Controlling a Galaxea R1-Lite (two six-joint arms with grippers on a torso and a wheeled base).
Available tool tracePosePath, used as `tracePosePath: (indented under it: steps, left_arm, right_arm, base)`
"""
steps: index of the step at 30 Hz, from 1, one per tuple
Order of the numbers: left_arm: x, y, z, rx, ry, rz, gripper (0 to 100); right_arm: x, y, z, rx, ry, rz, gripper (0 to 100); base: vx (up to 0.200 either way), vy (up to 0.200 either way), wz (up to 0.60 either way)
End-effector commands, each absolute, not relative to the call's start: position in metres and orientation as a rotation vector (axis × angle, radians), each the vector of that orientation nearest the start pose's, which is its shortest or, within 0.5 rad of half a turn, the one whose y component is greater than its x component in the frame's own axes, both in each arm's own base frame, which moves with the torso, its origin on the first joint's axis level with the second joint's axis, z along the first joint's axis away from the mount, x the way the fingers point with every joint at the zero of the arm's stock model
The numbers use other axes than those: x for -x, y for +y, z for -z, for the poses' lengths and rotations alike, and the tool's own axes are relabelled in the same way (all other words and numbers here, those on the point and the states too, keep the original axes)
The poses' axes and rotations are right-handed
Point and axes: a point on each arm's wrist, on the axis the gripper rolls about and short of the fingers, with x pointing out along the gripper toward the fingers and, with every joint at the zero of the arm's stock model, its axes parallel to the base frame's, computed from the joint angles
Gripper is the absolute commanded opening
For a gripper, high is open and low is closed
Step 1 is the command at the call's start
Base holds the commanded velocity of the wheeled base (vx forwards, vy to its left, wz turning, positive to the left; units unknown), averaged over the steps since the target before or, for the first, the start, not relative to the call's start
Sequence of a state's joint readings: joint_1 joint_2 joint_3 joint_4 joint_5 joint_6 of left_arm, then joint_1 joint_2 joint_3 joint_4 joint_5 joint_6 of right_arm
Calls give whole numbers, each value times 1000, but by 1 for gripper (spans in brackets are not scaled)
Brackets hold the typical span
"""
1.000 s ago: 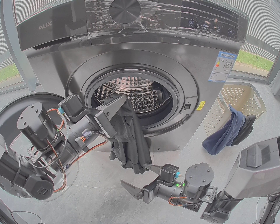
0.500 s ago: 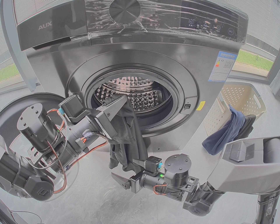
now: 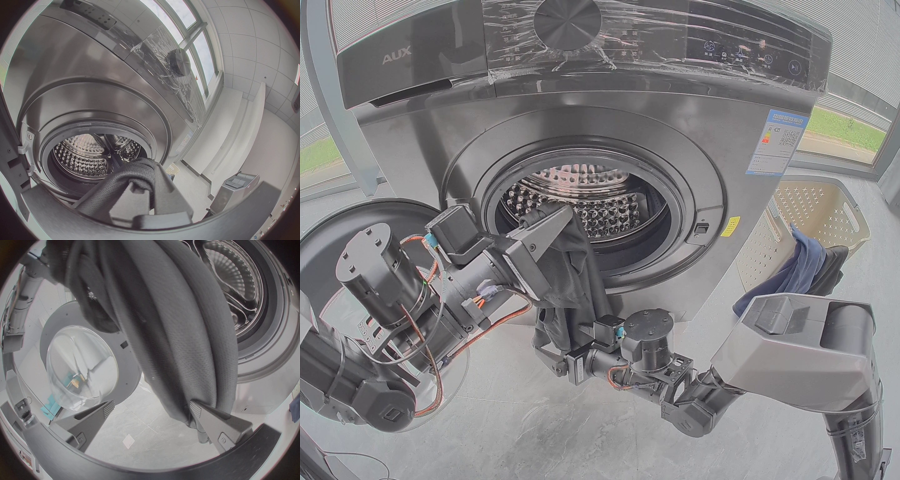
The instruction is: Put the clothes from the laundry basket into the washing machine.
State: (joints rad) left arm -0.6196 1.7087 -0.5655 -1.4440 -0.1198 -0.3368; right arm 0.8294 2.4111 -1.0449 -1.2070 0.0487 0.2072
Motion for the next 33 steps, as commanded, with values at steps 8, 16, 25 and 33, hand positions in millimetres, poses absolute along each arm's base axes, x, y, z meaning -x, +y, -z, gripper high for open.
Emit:
tracePosePath:
  steps: [8,16,25,33]
  left_arm:
    - [-226,-165,-200,396,-173,779,0]
    - [-226,-164,-200,398,-174,778,0]
    - [-227,-163,-200,397,-174,773,0]
    - [-233,-160,-196,391,-165,747,0]
  right_arm:
    - [-326,332,-8,-126,244,-817,100]
    - [-354,333,0,-97,196,-764,100]
    - [-358,332,-1,-100,178,-750,0]
    - [-330,315,-25,-93,183,-758,0]
  base:
    - [0,0,0]
    - [0,0,0]
    - [0,0,0]
    - [0,0,0]
